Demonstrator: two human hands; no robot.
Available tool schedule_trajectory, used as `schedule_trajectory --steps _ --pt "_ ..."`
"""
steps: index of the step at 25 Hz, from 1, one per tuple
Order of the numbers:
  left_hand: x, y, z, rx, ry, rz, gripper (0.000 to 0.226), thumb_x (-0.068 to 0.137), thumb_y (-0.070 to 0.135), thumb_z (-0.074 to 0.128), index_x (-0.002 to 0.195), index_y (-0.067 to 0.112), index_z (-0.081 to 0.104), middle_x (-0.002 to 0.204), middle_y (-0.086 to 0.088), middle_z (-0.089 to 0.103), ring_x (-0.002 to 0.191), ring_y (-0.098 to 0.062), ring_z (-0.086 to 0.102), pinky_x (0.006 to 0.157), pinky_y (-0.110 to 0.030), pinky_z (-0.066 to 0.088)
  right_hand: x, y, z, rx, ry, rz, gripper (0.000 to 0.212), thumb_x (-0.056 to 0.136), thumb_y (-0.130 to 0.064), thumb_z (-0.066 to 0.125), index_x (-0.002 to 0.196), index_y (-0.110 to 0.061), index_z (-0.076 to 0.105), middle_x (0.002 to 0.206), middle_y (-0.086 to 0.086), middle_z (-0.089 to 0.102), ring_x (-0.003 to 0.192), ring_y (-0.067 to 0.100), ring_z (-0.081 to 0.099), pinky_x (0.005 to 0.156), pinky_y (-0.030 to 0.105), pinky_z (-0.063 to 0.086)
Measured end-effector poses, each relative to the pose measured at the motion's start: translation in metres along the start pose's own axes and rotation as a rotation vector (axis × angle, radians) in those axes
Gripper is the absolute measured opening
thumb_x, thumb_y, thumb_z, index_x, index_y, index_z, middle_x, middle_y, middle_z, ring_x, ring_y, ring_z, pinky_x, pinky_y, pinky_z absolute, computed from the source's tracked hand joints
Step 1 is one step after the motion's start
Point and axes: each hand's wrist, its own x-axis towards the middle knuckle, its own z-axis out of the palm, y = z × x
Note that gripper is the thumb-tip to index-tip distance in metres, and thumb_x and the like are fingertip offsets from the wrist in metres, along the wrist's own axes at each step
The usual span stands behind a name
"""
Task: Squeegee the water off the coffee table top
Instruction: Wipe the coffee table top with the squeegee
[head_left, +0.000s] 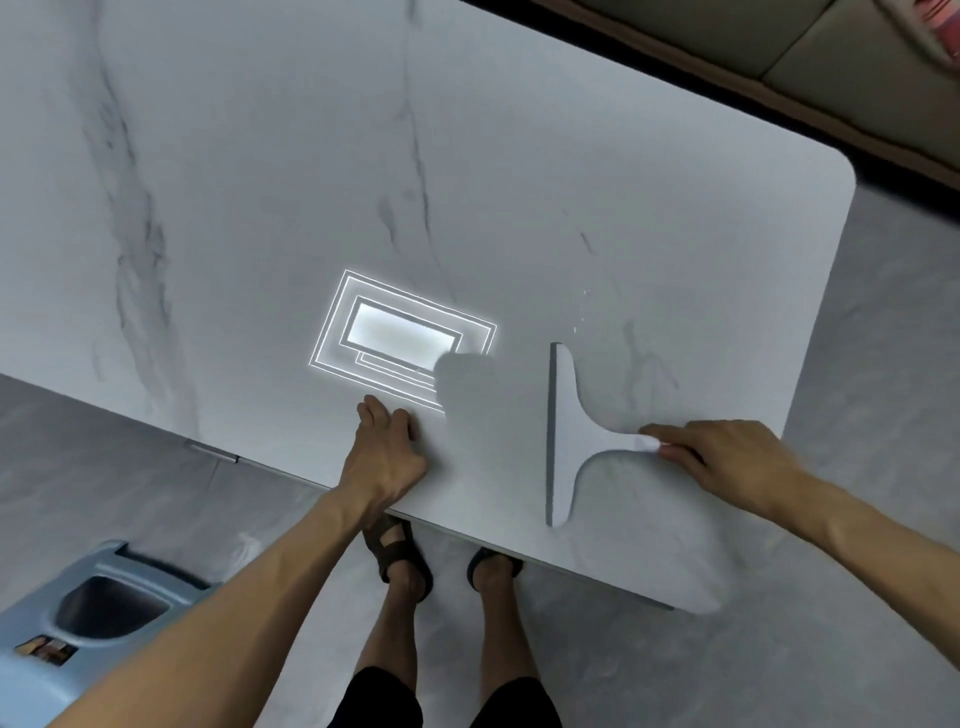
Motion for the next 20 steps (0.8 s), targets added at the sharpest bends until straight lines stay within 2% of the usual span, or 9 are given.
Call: schedule_trajectory --steps 2,4,6,7,8,10,14,16,20 --pt "0.001 -0.003 -0.002 0.017 -0.004 0.013 0.023 0.076 0.007 0.051 0.095 0.013 0.040 0.148 -0.030 0.019 0.132 -0.049 0.033 0.094 -0.047 0.044 -0.020 0.014 -0.007 -0.054 0.031 0.076 0.042 0.096 -0.059 0.021 0.131 -0.058 0.044 0.089 -0.024 0.062 0.091 0.006 0.064 0.064 0.020 0.034" --pt "-0.002 -0.006 -0.007 0.006 0.021 0.057 0.024 0.074 0.007 0.055 0.090 0.015 0.038 0.138 -0.023 0.032 0.107 -0.042 0.053 0.070 -0.035 0.044 -0.034 0.009 -0.013 -0.082 0.030 0.098 0.050 0.092 -0.062 0.011 0.130 -0.059 0.043 0.077 -0.025 0.052 0.082 0.005 0.064 0.057 0.019 0.030" --pt "-0.007 -0.013 -0.012 -0.048 0.088 0.088 0.026 0.071 0.004 0.055 0.085 0.017 0.037 0.110 -0.013 0.047 0.069 -0.026 0.052 0.052 -0.029 0.031 -0.036 -0.013 -0.013 -0.080 0.021 0.063 0.054 0.091 -0.063 0.005 0.130 -0.058 0.041 0.077 -0.023 0.053 0.078 0.004 0.062 0.055 0.018 0.031" --pt "-0.010 -0.018 -0.016 -0.092 0.131 0.077 0.027 0.070 0.003 0.053 0.084 0.019 0.036 0.093 -0.007 0.051 0.060 -0.021 0.047 0.049 -0.029 0.027 -0.033 -0.031 -0.009 -0.052 0.006 0.019 0.051 0.092 -0.062 0.006 0.131 -0.057 0.040 0.082 -0.020 0.058 0.079 0.006 0.062 0.057 0.020 0.035" --pt "-0.014 -0.024 -0.018 -0.125 0.171 0.055 0.027 0.070 0.002 0.050 0.084 0.020 0.036 0.080 -0.002 0.051 0.058 -0.017 0.045 0.048 -0.028 0.026 -0.027 -0.054 -0.001 -0.017 -0.019 -0.042 0.047 0.095 -0.060 0.009 0.131 -0.055 0.039 0.089 -0.017 0.061 0.083 0.009 0.063 0.062 0.024 0.041" --pt "-0.022 -0.035 -0.016 -0.147 0.229 0.045 0.028 0.069 0.000 0.045 0.083 0.022 0.037 0.069 0.005 0.048 0.059 -0.012 0.045 0.048 -0.027 0.026 -0.008 -0.108 0.021 0.020 -0.092 -0.171 0.037 0.099 -0.054 0.019 0.131 -0.049 0.038 0.097 -0.009 0.062 0.086 0.018 0.063 0.068 0.032 0.045" --pt "-0.041 -0.037 0.001 -0.183 0.309 0.074 0.021 0.075 -0.001 0.042 0.086 0.017 0.040 0.076 0.002 0.051 0.064 -0.016 0.049 0.050 -0.031 0.036 0.019 -0.175 0.055 -0.001 -0.069 -0.266 0.025 0.102 -0.045 0.031 0.121 -0.039 0.046 0.081 -0.004 0.052 0.067 0.022 0.055 0.052 0.029 0.033" --pt "-0.051 -0.029 0.016 -0.195 0.315 0.089 0.022 0.075 -0.003 0.043 0.088 0.015 0.041 0.082 -0.002 0.053 0.070 -0.022 0.052 0.055 -0.035 0.043 0.016 -0.170 0.064 -0.027 -0.016 -0.232 0.024 0.102 -0.041 0.032 0.120 -0.037 0.048 0.075 -0.006 0.046 0.062 0.019 0.051 0.048 0.028 0.022" --pt "-0.066 0.003 0.048 -0.179 0.269 0.131 0.031 0.068 -0.013 0.044 0.081 0.015 0.039 0.094 -0.010 0.050 0.080 -0.028 0.053 0.064 -0.036 0.045 -0.012 -0.111 0.070 0.007 -0.001 -0.154 0.026 0.102 -0.040 0.031 0.123 -0.041 0.048 0.079 -0.006 0.054 0.068 0.019 0.057 0.060 0.033 0.045"
